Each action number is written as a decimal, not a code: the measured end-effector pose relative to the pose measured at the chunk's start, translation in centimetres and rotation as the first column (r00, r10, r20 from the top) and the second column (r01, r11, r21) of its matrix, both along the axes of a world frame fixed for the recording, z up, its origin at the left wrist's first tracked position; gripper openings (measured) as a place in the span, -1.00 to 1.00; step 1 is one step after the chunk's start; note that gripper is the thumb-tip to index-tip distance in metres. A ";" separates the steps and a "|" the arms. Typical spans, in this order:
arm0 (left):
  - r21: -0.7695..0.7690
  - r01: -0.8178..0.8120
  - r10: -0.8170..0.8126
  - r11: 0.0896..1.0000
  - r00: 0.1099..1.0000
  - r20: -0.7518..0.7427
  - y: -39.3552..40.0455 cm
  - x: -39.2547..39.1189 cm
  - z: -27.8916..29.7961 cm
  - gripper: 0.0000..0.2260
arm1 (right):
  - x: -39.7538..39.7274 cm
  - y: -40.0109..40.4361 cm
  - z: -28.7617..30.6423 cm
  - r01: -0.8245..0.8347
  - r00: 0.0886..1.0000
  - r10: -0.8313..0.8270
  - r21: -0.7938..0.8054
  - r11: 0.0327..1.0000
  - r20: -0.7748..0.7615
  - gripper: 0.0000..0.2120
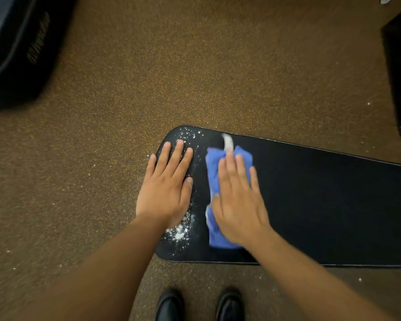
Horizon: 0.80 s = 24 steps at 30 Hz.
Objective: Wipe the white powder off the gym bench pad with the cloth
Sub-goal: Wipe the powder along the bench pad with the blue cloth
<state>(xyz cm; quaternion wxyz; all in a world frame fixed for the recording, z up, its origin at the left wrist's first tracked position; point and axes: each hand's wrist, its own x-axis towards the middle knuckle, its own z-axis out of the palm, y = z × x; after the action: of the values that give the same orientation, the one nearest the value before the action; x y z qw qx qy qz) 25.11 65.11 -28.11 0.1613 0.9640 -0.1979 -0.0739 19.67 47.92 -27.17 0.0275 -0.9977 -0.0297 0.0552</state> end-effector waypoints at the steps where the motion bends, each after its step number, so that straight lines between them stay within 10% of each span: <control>1: 0.003 -0.003 0.003 1.000 1.000 0.000 0.0 0.0 0.0 -0.47 | 2.4 0.0 0.0 0.085 0.996 -0.085 0.003 0.996 -0.002 -0.32; 5: -0.001 -0.004 0.004 1.000 1.000 0.008 0.0 -0.1 0.0 -0.47 | 7.5 1.5 0.2 0.244 0.969 -0.243 0.012 0.970 -0.037 -0.30; 12: -0.002 -0.004 0.004 1.000 1.000 0.005 0.0 0.0 -0.1 -0.48 | -5.1 0.4 0.5 -0.150 0.987 0.154 0.071 0.986 -0.053 -0.34; 19: -0.013 -0.007 0.007 1.000 1.000 -0.004 0.0 -0.1 0.1 -0.48 | 7.8 1.3 0.5 0.292 0.954 -0.288 0.043 0.955 -0.084 -0.30; 24: -0.024 0.000 0.000 1.000 1.000 0.000 0.3 0.1 -0.2 -0.48 | -1.8 4.3 0.6 0.013 0.997 -0.008 0.066 0.998 -0.074 -0.33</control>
<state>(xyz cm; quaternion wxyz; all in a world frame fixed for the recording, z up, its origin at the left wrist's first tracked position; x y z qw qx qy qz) 25.24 65.37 -28.28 0.1726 0.9621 -0.1988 -0.0713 17.89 52.25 -26.54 0.0619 -0.9936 -0.0252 0.0908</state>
